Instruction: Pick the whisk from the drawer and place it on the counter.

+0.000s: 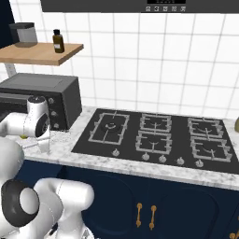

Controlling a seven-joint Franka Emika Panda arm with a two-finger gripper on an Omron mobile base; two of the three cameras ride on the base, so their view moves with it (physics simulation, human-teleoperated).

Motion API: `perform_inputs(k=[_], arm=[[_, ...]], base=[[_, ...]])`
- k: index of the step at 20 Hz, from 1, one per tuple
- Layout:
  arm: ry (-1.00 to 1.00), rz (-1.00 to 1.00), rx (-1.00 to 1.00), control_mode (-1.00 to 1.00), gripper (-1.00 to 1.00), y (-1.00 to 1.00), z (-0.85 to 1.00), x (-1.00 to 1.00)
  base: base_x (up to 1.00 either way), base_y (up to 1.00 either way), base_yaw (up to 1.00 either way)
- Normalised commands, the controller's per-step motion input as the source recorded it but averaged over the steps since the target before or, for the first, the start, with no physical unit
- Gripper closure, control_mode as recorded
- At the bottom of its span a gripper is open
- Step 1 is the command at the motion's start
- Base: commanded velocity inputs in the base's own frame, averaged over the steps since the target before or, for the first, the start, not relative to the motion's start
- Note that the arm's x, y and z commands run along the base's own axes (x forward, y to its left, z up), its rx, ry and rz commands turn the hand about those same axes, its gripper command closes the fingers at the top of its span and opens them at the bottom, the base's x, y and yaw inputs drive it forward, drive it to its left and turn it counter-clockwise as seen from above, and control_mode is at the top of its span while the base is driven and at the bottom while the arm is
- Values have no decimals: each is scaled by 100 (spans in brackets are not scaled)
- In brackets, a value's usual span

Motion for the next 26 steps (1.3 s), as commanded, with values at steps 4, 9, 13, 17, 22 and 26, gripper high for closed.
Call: perform_inputs(k=[4,9,13,17,22,26], arm=[[0,-3,0,-100,100,30,-21,97],[0,0,0,-100,100,47,-36,100],[1,0,-1,-100,100,47,-65,82],[6,0,-1,-100,100,40,-72,69],[2,0,0,-100,-100,3,-15,31],[-2,0,0,-100,-100,0,3,0]], base=[[0,0,0],[0,0,0],[0,0,0],[0,0,0],[0,0,0],[0,0,0]])
